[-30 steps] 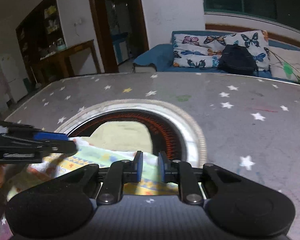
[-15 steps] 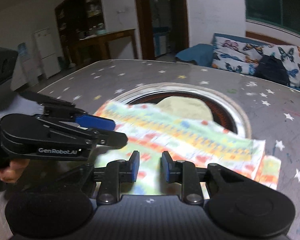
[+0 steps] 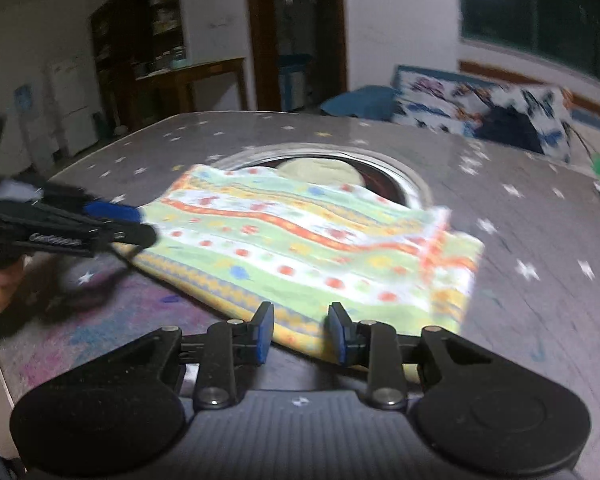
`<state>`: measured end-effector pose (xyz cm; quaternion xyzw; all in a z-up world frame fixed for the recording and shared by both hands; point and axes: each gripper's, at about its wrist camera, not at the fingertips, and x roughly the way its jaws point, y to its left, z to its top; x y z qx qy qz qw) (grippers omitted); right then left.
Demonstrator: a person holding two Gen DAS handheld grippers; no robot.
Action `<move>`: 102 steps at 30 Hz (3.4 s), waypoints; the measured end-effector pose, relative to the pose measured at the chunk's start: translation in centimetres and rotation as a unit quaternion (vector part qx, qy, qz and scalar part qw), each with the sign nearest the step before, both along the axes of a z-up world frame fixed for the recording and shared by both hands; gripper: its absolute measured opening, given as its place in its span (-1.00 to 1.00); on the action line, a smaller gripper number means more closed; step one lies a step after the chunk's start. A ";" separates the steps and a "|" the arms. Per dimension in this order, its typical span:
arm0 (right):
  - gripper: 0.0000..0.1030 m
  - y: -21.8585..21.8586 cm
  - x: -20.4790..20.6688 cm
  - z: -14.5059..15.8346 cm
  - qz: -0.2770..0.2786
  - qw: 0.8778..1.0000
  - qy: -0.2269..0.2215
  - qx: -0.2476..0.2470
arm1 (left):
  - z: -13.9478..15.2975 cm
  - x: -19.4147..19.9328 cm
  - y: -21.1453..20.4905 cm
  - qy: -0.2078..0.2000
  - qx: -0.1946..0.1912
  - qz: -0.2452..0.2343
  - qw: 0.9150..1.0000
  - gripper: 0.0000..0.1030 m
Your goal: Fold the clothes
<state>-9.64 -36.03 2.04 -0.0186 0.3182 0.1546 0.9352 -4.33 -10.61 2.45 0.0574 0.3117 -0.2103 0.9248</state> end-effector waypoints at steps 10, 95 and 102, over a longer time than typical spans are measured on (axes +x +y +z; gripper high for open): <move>-0.42 -3.2 4.0 0.6 -0.066 0.997 -0.003 0.046 | 0.4 1.3 1.7 0.018 -0.024 0.038 0.999 -0.09; 1.00 -12.4 4.3 -2.7 -0.304 0.952 0.007 -0.025 | -2.6 7.3 12.5 0.013 0.014 0.276 0.961 1.00; 1.00 -12.4 4.3 -2.7 -0.304 0.952 0.007 -0.026 | -2.6 7.3 12.6 0.013 0.014 0.275 0.961 1.00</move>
